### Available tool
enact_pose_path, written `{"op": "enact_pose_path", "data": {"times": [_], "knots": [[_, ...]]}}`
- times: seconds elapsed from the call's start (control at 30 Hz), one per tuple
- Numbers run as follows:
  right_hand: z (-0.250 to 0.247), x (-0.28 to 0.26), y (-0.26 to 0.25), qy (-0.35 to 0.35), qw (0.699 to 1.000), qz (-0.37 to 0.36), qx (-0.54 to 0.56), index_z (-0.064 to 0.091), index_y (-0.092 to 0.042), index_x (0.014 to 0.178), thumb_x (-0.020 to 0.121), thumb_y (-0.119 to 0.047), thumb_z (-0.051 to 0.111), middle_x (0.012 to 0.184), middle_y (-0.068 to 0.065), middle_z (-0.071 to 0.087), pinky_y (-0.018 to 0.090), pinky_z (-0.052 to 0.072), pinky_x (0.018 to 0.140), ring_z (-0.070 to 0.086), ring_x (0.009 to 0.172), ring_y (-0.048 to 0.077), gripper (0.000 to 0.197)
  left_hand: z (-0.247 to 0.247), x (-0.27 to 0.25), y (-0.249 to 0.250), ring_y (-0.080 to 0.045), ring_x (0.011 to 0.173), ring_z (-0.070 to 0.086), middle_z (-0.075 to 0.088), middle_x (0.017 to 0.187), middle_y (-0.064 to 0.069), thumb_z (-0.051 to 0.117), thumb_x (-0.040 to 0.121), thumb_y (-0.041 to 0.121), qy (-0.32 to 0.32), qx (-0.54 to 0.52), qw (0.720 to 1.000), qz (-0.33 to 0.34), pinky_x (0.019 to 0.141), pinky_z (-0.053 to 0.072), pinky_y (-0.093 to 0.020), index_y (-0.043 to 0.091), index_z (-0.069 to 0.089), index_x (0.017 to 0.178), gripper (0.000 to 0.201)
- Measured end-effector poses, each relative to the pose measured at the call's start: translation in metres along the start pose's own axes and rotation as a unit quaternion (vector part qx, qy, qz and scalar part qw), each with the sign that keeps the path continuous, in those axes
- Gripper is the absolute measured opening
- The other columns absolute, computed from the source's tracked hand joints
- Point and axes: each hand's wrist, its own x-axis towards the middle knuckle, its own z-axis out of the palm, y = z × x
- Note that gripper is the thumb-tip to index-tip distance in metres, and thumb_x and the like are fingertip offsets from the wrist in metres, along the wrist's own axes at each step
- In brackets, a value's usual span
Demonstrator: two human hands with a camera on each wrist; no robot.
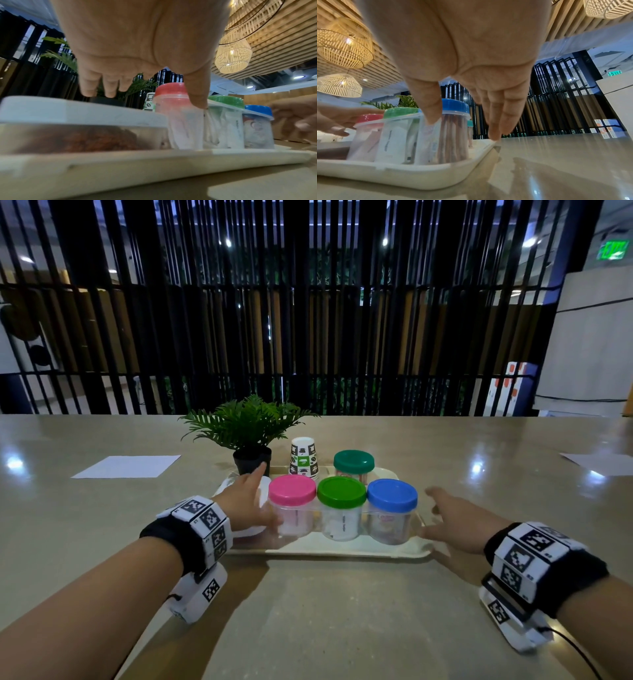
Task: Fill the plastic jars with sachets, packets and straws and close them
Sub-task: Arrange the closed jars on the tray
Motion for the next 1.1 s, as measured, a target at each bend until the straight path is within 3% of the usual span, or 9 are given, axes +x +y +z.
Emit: {"op": "enact_pose_path", "data": {"times": [0.1,0.17,0.37,0.47,0.6,0.87,1.0,1.1], "knots": [[0.001,0.002,-0.007,0.012,0.997,-0.055,0.060,0.005,-0.027,0.153,0.086,-0.032,0.067,0.154,-0.001,0.029,0.034,0.037,0.107,0.042,0.132,0.020,0.091,-0.001,-0.001,0.012,-0.024,0.140,0.034,0.031,0.156,-0.005,0.075,0.078,0.048,0.003,-0.049,0.996,0.068,0.114,0.030,-0.043,0.030,0.015,0.154,0.098],[0.004,0.006,-0.011,-0.007,0.996,-0.082,0.029,0.010,-0.026,0.153,0.088,-0.031,0.062,0.155,-0.004,0.024,0.033,0.035,0.109,0.040,0.132,0.017,0.083,0.004,-0.002,0.021,-0.021,0.129,0.045,0.043,0.147,-0.003,0.071,0.083,0.046,0.009,-0.029,0.996,0.082,0.107,0.037,-0.036,0.028,0.029,0.150,0.081],[0.001,0.011,-0.023,-0.005,0.997,-0.067,-0.035,0.027,-0.015,0.146,0.095,-0.026,0.050,0.147,0.005,0.030,0.032,0.037,0.104,0.047,0.121,0.023,0.057,0.011,-0.003,0.037,-0.022,0.114,0.052,0.050,0.133,-0.007,0.052,0.097,0.040,0.042,0.063,0.995,0.068,0.087,0.036,-0.025,0.019,0.046,0.137,0.046],[-0.001,0.017,-0.024,0.006,0.998,-0.059,-0.035,0.033,-0.014,0.144,0.095,-0.023,0.050,0.145,0.008,0.034,0.033,0.037,0.104,0.047,0.122,0.025,0.052,0.011,0.001,0.040,-0.023,0.110,0.054,0.052,0.129,-0.010,0.049,0.098,0.040,0.038,0.070,0.995,0.061,0.084,0.036,-0.025,0.020,0.046,0.136,0.044],[-0.001,0.021,-0.024,0.026,0.997,-0.063,-0.041,0.034,-0.015,0.145,0.096,-0.022,0.051,0.145,0.007,0.039,0.029,0.034,0.103,0.047,0.123,0.023,0.053,0.013,0.006,0.040,-0.025,0.112,0.055,0.051,0.130,-0.012,0.050,0.098,0.038,0.033,0.064,0.996,0.053,0.093,0.041,-0.031,0.018,0.045,0.137,0.044],[-0.002,0.017,-0.024,0.070,0.993,-0.061,-0.070,0.044,-0.018,0.140,0.098,-0.022,0.047,0.135,0.008,0.052,0.029,0.039,0.096,0.054,0.114,0.022,0.043,0.009,0.010,0.038,-0.025,0.111,0.055,0.051,0.133,-0.011,0.052,0.098,0.036,0.025,0.058,0.997,0.055,0.096,0.044,-0.035,0.018,0.044,0.140,0.047],[-0.002,0.016,-0.024,0.068,0.993,-0.062,-0.073,0.047,-0.016,0.137,0.097,-0.021,0.047,0.133,0.009,0.053,0.031,0.041,0.097,0.054,0.113,0.023,0.040,0.011,0.010,0.038,-0.023,0.107,0.055,0.055,0.129,-0.010,0.053,0.097,0.035,0.035,0.058,0.996,0.060,0.090,0.043,-0.031,0.017,0.047,0.136,0.044],[-0.002,0.017,-0.023,0.061,0.994,-0.059,-0.068,0.040,-0.019,0.143,0.098,-0.022,0.047,0.139,0.007,0.049,0.029,0.038,0.100,0.052,0.117,0.022,0.046,0.013,0.010,0.037,-0.020,0.101,0.054,0.056,0.126,-0.009,0.054,0.097,0.035,0.039,0.053,0.996,0.062,0.084,0.039,-0.027,0.018,0.049,0.133,0.041]]}}
